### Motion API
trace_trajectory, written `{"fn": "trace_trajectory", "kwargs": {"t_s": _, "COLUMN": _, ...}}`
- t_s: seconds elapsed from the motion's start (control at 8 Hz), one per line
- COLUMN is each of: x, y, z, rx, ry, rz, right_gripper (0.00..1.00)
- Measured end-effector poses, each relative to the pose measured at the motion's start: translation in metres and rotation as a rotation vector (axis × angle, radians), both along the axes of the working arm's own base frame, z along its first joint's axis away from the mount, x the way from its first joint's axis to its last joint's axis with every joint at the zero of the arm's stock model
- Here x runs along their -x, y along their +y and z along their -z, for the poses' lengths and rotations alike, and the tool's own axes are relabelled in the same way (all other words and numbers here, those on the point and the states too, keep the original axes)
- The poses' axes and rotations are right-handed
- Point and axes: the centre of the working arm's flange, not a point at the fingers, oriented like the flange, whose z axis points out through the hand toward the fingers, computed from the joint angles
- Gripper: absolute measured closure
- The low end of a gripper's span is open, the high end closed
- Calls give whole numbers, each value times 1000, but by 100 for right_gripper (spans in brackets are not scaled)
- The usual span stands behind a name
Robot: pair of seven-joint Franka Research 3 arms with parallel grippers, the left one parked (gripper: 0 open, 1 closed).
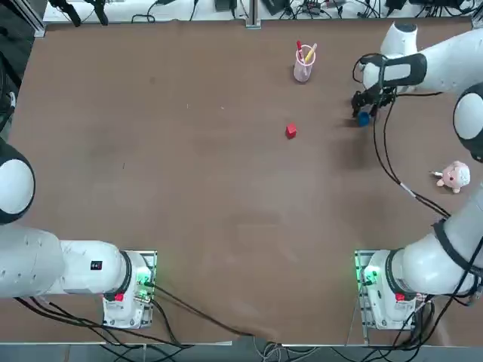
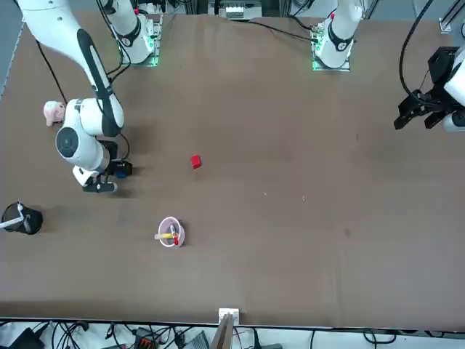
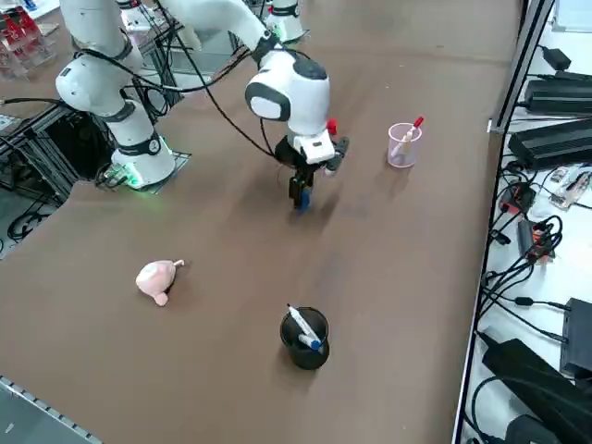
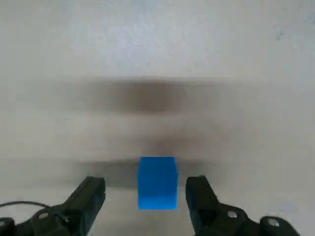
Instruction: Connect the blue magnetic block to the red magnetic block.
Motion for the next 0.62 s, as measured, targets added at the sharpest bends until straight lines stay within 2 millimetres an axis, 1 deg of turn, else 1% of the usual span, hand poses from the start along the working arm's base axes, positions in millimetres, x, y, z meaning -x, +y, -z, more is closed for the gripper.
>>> {"fn": "trace_trajectory", "kwargs": {"t_s": 0.12, "x": -7, "y": 8, "z": -25, "rx": -3, "ry": -22, "rz": -13, "right_gripper": 0}}
{"fn": "trace_trajectory", "kwargs": {"t_s": 0.25, "x": -10, "y": 19, "z": -49, "rx": -6, "ry": -37, "rz": -32, "right_gripper": 0}}
{"fn": "trace_trajectory", "kwargs": {"t_s": 0.38, "x": -11, "y": 36, "z": -69, "rx": -9, "ry": -52, "rz": -59, "right_gripper": 0}}
{"fn": "trace_trajectory", "kwargs": {"t_s": 0.5, "x": -11, "y": 57, "z": -83, "rx": -13, "ry": -71, "rz": -93, "right_gripper": 0}}
{"fn": "trace_trajectory", "kwargs": {"t_s": 0.62, "x": -9, "y": 81, "z": -92, "rx": -17, "ry": -87, "rz": -126, "right_gripper": 0}}
